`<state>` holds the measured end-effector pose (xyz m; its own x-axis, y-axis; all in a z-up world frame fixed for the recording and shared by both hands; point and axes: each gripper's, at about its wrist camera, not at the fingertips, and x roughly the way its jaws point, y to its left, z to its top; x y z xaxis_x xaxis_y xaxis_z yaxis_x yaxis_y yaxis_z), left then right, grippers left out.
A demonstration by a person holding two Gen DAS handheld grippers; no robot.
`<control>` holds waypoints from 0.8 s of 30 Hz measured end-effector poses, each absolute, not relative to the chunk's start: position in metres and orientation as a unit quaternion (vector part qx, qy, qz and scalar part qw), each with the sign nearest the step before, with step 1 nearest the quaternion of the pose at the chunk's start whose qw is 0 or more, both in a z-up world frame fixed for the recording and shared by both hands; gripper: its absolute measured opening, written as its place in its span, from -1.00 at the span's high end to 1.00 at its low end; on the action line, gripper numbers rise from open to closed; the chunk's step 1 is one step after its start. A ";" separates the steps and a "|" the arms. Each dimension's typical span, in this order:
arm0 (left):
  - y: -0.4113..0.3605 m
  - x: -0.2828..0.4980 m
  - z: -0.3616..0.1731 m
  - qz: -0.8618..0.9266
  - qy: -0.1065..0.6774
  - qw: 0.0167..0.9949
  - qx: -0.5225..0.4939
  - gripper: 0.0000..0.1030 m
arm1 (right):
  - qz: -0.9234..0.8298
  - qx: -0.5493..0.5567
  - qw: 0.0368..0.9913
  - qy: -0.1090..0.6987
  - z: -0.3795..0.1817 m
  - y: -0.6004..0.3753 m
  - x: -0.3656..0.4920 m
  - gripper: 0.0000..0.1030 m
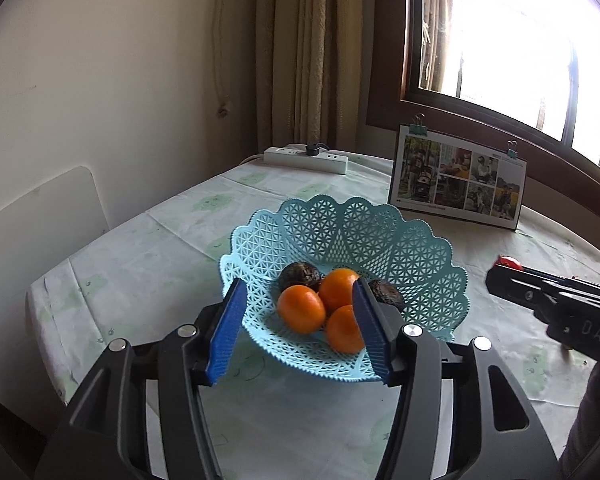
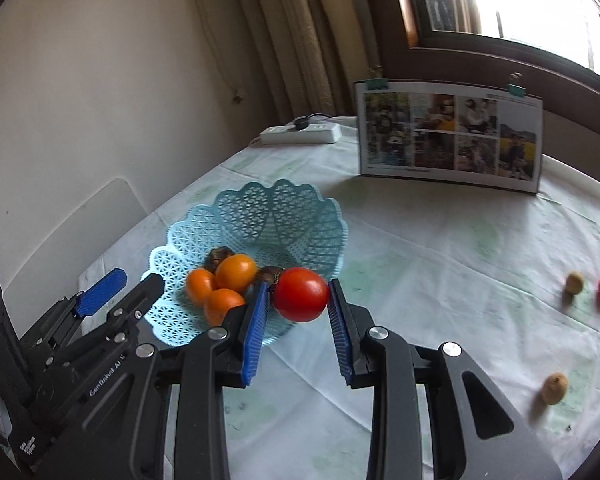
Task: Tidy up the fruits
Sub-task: 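Drop the orange into the basket with left gripper while right gripper drops the tomato in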
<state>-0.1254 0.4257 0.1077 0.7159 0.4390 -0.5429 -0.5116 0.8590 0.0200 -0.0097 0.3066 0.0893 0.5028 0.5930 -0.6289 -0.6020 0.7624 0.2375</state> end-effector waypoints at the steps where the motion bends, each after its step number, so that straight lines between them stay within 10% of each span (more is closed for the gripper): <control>1: 0.427 -0.126 0.107 0.259 0.276 0.923 -0.067 -0.20 | 0.350 -0.009 0.864 0.361 0.088 0.313 -0.010 0.40; 24: 0.422 -0.129 0.109 0.265 0.270 0.923 -0.070 -0.79 | 0.335 0.009 0.863 0.378 0.074 0.302 -0.005 0.12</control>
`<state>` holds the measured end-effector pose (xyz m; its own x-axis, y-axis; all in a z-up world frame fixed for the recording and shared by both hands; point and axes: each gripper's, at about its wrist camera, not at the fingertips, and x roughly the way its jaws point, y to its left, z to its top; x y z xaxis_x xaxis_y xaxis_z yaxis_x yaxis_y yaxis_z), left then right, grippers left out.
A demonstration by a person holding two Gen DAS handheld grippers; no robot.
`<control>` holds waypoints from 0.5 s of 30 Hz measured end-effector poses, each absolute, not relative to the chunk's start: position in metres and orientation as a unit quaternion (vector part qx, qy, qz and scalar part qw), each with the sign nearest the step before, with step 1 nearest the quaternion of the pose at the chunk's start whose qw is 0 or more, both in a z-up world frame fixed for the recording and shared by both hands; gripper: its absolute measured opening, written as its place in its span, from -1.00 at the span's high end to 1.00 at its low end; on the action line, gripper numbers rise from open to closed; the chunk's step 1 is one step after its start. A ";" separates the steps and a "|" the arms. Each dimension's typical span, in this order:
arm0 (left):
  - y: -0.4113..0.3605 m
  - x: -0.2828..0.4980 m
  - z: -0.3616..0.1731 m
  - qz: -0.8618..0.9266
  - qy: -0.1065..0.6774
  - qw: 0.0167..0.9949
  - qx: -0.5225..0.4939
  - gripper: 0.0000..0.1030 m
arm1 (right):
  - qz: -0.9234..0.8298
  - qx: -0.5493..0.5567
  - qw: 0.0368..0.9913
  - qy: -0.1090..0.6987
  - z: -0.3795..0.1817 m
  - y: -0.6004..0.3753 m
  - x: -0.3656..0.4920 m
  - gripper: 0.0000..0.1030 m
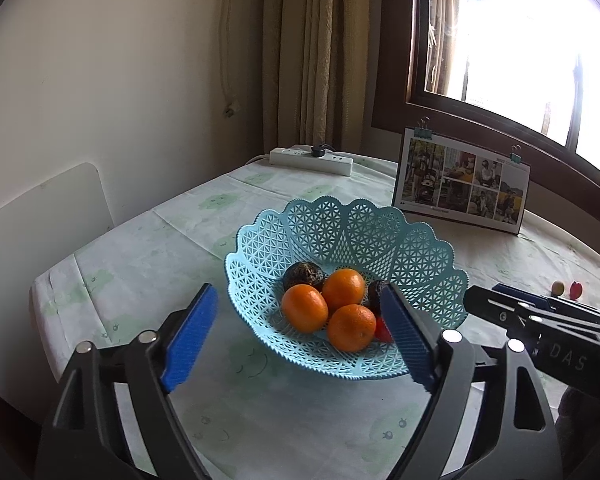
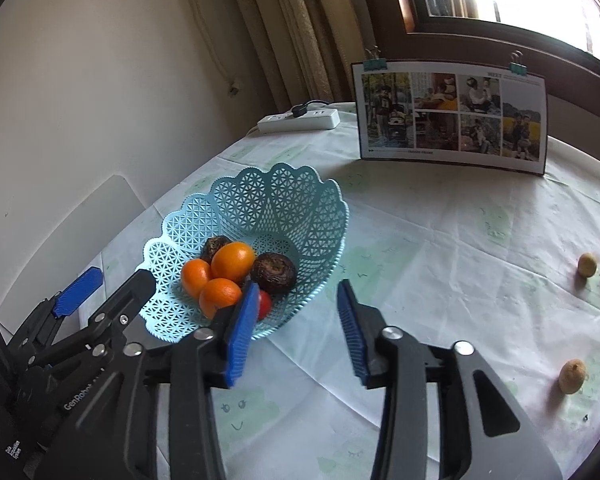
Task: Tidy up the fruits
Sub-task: 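Drop the orange into the basket with left gripper while right gripper drops the tomato in, then move both open grippers away from the basket toward the remaining fruit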
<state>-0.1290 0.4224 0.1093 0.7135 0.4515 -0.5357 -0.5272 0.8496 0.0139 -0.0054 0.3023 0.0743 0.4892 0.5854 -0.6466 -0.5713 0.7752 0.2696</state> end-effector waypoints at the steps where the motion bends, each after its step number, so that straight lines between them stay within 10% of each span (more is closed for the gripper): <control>1: 0.421 -0.129 0.110 0.264 0.269 0.924 -0.069 -0.85 | 0.332 0.011 0.863 0.379 0.073 0.300 -0.005 0.12; 15: 0.383 -0.113 0.115 0.218 0.265 0.938 -0.041 -0.94 | 0.261 0.050 0.880 0.393 0.058 0.228 0.008 0.00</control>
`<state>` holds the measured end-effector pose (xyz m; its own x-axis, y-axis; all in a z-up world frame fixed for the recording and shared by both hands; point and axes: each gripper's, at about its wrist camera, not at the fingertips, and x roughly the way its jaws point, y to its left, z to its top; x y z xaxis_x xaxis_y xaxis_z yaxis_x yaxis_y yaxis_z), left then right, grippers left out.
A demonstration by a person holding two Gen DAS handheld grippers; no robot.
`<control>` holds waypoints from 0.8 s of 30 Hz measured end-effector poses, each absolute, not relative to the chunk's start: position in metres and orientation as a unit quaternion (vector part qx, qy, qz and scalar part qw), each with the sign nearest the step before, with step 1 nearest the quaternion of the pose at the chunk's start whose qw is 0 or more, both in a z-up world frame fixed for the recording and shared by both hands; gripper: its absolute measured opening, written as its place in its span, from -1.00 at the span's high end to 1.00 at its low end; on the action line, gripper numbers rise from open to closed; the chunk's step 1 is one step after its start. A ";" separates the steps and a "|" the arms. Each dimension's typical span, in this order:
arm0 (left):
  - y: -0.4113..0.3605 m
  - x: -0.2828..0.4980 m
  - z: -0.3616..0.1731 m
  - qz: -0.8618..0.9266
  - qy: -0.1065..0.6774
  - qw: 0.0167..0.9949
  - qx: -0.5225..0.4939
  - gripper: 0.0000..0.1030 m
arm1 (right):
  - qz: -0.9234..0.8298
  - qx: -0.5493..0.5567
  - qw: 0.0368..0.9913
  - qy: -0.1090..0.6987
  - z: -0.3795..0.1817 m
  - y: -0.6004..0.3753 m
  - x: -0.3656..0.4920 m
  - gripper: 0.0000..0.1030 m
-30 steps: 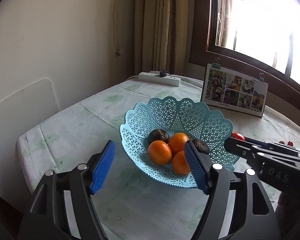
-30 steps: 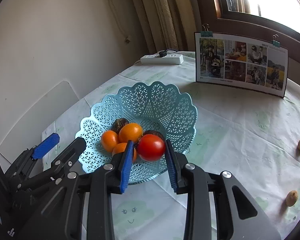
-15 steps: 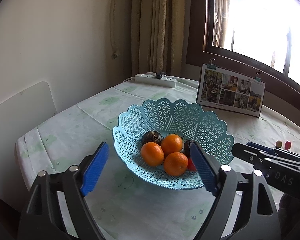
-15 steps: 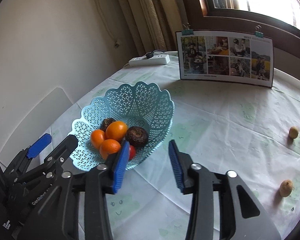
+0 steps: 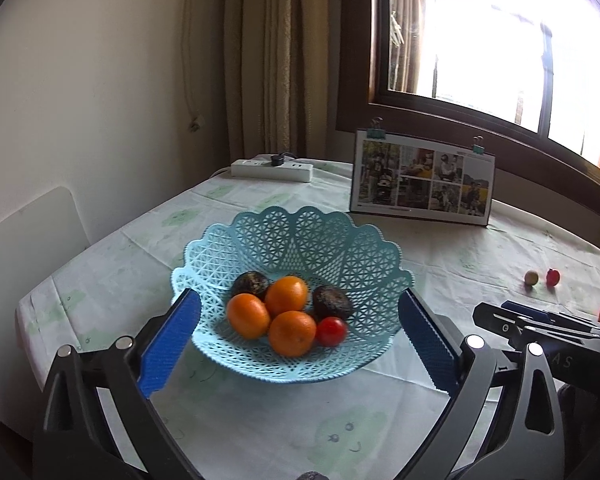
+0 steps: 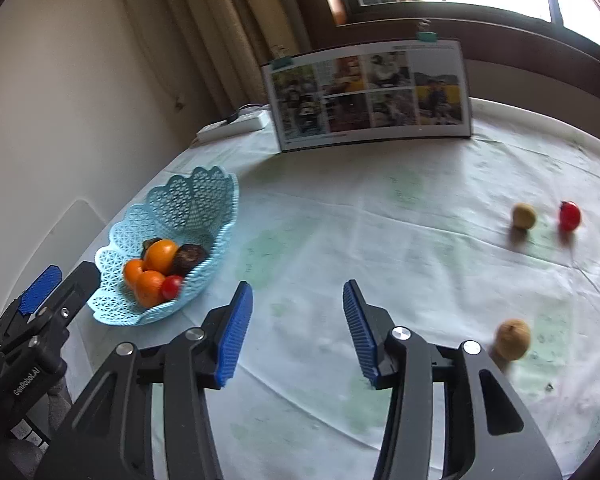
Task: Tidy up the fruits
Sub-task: 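Move both open grippers away from the basket toward the remaining fruit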
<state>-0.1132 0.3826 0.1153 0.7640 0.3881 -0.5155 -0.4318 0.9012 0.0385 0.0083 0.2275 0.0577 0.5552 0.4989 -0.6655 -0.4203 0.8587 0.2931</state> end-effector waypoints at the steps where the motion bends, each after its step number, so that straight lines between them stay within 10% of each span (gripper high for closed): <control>1: 0.380 -0.112 0.116 0.215 0.265 0.939 -0.039 -0.94 | 0.253 0.054 0.883 0.392 0.057 0.220 0.009 -0.11; 24: 0.280 -0.052 0.099 0.087 0.330 0.940 -0.011 -0.94 | 0.079 0.126 0.907 0.395 0.029 0.041 0.025 -0.34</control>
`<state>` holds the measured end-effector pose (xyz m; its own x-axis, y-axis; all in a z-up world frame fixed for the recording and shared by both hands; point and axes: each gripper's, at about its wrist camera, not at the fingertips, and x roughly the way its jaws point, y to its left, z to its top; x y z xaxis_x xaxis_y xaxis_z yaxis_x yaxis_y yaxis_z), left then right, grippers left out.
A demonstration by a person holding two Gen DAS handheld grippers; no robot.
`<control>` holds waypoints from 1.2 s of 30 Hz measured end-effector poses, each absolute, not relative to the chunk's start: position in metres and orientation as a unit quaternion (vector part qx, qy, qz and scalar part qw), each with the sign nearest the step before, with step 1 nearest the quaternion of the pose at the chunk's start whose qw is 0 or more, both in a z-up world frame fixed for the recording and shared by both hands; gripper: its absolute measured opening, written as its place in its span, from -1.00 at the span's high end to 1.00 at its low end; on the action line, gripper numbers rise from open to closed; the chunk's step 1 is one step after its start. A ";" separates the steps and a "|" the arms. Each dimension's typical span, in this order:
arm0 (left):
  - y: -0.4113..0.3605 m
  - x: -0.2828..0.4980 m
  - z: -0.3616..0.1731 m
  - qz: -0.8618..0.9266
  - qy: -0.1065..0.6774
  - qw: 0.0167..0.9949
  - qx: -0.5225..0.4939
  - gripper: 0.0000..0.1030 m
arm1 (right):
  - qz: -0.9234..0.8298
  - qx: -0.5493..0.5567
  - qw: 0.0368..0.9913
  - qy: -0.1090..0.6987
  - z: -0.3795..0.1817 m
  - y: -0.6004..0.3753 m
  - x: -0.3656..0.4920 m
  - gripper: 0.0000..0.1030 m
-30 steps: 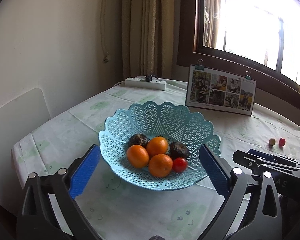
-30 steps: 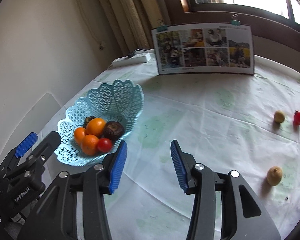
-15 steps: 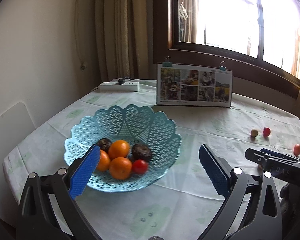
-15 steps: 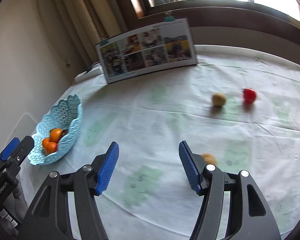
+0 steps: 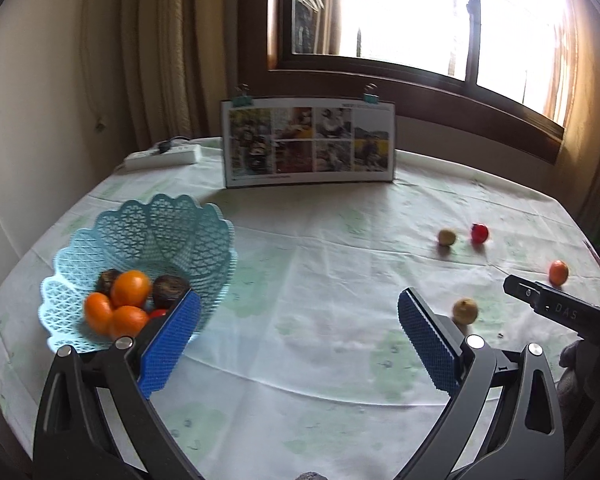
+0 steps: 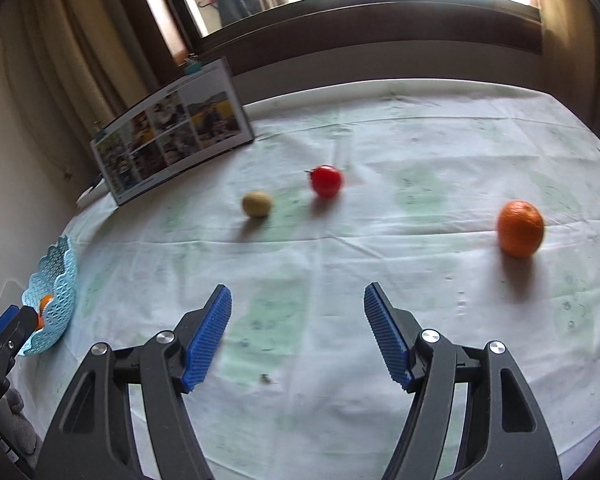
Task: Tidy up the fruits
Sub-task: 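Move both open grippers away from the basket toward the remaining fruit, then grasp the brown kiwi with the left gripper while the right gripper grasps a red tomato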
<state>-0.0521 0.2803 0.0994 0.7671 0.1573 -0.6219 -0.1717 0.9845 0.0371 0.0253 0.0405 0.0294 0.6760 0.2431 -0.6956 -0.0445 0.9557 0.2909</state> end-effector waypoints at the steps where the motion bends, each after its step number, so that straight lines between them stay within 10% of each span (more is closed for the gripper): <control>1: 0.276 -0.049 0.098 0.082 0.332 0.940 -0.009 -0.94 | 0.076 0.129 0.906 0.396 0.028 0.036 0.026 -0.34; 16: 0.190 0.009 0.057 -0.059 0.408 0.910 0.039 -0.91 | 0.065 0.160 0.900 0.401 0.020 0.015 0.030 -0.34; 29: 0.166 0.031 0.028 -0.120 0.447 0.886 0.032 0.22 | 0.060 0.160 0.897 0.409 0.013 0.014 0.033 -0.34; 36: 0.172 0.030 0.027 -0.141 0.442 0.886 0.008 0.43 | 0.058 0.141 0.897 0.414 0.014 0.019 0.038 -0.34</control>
<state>0.0304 0.1720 0.0270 0.5686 -0.2425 -0.7860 0.2575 0.9600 -0.1100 0.0376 0.0194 0.0138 0.6508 0.2216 -0.7262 0.0117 0.9534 0.3014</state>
